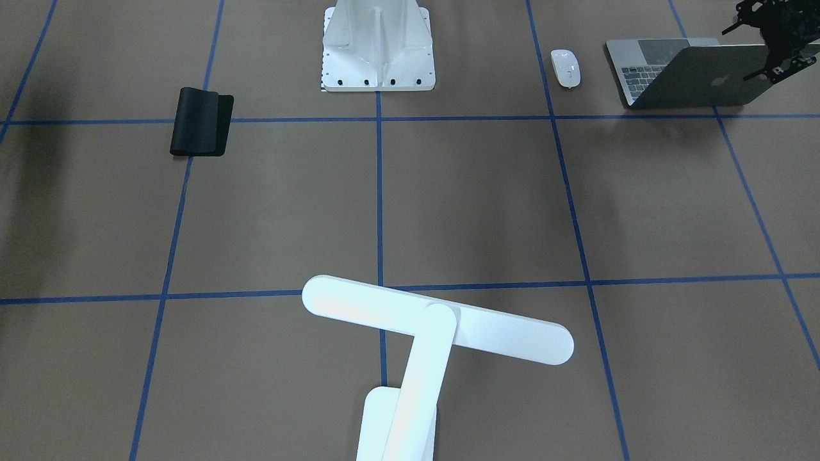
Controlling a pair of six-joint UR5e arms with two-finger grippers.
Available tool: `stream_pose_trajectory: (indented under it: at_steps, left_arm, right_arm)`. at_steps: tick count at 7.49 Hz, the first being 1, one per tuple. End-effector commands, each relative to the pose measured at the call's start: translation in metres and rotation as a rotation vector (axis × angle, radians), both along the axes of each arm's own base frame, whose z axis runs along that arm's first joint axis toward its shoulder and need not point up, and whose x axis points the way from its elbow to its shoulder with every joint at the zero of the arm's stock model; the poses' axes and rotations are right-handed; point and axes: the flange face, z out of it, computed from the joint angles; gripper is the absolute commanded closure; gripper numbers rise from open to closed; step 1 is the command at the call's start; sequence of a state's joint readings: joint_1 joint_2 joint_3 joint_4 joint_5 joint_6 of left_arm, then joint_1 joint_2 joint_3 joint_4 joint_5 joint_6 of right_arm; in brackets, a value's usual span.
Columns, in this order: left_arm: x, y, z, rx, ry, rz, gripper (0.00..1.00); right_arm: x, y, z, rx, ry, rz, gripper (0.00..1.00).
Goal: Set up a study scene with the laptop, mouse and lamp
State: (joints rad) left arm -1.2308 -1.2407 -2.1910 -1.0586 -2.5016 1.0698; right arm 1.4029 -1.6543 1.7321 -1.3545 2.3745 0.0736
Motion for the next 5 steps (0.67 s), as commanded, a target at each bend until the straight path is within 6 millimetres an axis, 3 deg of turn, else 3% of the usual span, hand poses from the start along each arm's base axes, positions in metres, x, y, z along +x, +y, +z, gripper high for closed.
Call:
stream_pose_trajectory:
  at_steps: [1, 4, 5]
  left_arm:
    - [0.008, 0.002, 0.009, -0.028, -0.005, 0.022, 0.08]
    - [0.012, 0.008, 0.022, -0.058, -0.012, 0.041, 0.13]
    - [0.012, 0.009, 0.023, -0.060, -0.012, 0.043, 0.24]
  right_arm:
    - [-0.001, -0.003, -0.001, 0.004, 0.004, -0.001, 0.00]
    - [-0.004, -0.003, -0.002, 0.006, 0.003, -0.007, 0.00]
    - [-0.005, -0.005, -0.002, 0.009, 0.005, -0.008, 0.00]
